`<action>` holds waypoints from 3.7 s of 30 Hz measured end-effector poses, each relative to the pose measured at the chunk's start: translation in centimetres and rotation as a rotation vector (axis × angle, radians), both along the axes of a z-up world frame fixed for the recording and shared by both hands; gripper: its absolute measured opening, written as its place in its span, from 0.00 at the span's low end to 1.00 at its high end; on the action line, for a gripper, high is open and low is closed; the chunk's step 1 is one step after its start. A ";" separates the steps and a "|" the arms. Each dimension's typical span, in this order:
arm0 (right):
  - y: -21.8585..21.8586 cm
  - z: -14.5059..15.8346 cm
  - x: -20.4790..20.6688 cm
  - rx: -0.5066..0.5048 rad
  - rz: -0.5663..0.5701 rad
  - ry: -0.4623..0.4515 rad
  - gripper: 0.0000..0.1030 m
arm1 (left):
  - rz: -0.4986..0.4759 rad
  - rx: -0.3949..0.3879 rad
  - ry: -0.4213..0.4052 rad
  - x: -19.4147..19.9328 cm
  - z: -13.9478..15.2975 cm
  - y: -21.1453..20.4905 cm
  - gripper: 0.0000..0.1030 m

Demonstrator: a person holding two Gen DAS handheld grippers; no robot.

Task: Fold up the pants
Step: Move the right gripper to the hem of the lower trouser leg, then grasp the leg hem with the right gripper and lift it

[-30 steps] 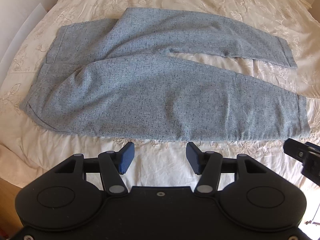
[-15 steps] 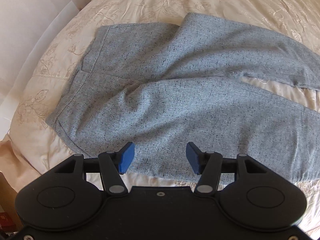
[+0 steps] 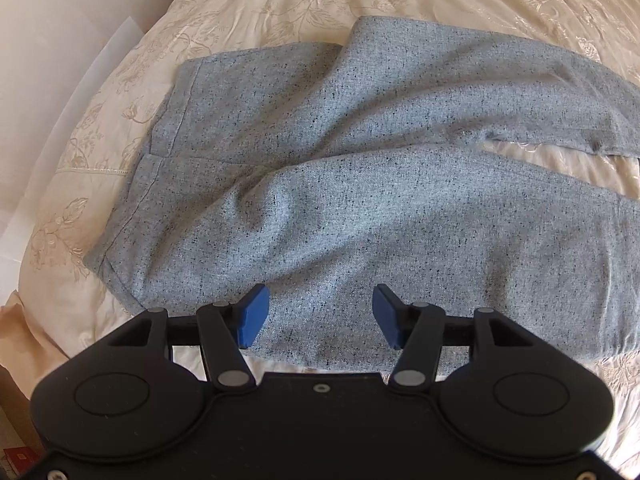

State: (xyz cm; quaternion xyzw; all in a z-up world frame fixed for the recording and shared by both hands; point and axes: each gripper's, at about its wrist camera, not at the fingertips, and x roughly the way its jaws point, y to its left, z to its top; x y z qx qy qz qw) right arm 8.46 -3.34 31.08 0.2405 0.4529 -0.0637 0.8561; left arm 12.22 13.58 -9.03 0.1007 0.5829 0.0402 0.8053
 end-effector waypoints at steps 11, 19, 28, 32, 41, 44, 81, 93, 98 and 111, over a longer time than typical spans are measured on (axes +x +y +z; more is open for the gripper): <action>6.5 1.9 3.2 0.091 0.187 -0.009 0.46 | 0.019 -0.023 -0.041 -0.3 1.0 0.6 0.59; 6.4 -0.5 2.7 0.138 0.229 -0.109 0.44 | 0.037 -0.004 -0.052 -1.4 0.9 1.4 0.59; -9.5 -24.7 -2.0 -0.042 -0.133 0.067 0.44 | 0.119 -0.009 -0.033 -4.2 0.0 0.6 0.59; -16.3 -35.0 -6.5 -0.266 -0.148 0.165 0.44 | 0.151 -0.022 -0.004 -5.6 -0.5 -1.2 0.59; -29.7 -44.0 -11.4 -0.345 -0.058 0.219 0.44 | 0.146 -0.027 0.027 -9.2 -0.7 -9.8 0.59; -32.0 -44.6 -11.6 -0.336 -0.003 0.207 0.44 | 0.122 -0.029 0.032 -10.2 -0.9 -12.7 0.59; -37.3 -46.7 -9.9 -0.134 0.024 0.428 0.07 | 0.034 0.059 0.016 -9.7 -1.7 -17.1 0.59; -31.6 -41.3 -8.8 -0.247 0.027 0.235 0.20 | -0.047 0.117 0.074 -5.4 -7.3 -12.7 0.59; -26.9 -45.6 -6.9 -0.171 0.023 0.333 0.18 | -0.098 0.091 0.139 -5.7 -9.5 -10.0 0.65; -26.7 -44.7 -3.8 -0.230 -0.275 0.380 0.18 | -0.104 -0.017 0.049 0.9 -4.2 -1.9 0.58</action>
